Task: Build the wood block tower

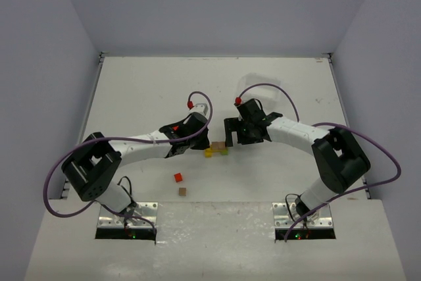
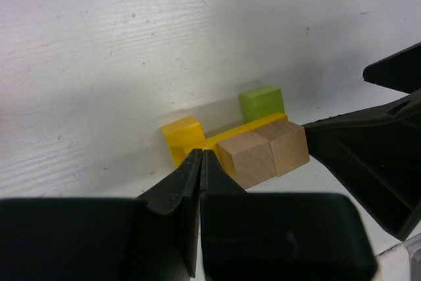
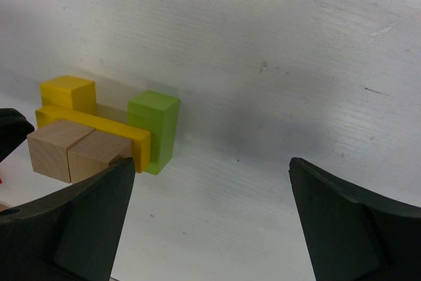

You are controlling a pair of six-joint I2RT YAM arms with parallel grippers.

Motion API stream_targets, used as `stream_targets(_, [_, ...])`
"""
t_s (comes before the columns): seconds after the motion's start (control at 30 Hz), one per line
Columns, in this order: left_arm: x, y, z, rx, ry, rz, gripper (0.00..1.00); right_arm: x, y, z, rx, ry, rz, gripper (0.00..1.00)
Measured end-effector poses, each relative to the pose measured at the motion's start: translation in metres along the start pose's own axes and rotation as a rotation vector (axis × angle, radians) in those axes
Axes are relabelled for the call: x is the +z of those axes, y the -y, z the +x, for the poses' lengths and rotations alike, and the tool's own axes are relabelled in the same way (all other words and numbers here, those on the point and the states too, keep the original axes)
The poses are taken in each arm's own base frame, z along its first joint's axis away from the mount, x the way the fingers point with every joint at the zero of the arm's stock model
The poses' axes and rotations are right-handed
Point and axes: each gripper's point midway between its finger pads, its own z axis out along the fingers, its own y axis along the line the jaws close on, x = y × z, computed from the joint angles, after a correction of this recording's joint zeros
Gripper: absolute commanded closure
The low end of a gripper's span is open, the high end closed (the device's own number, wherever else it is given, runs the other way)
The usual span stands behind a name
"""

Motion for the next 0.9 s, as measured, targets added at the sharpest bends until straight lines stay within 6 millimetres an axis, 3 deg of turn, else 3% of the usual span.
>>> stream_targets(0.9, [-0.007, 0.0003, -0.0073, -0.002, 0.028, -0.003, 1.0, -0.0001, -0.0025, 0.0008, 0.0, -0.006, -0.014, 0.01])
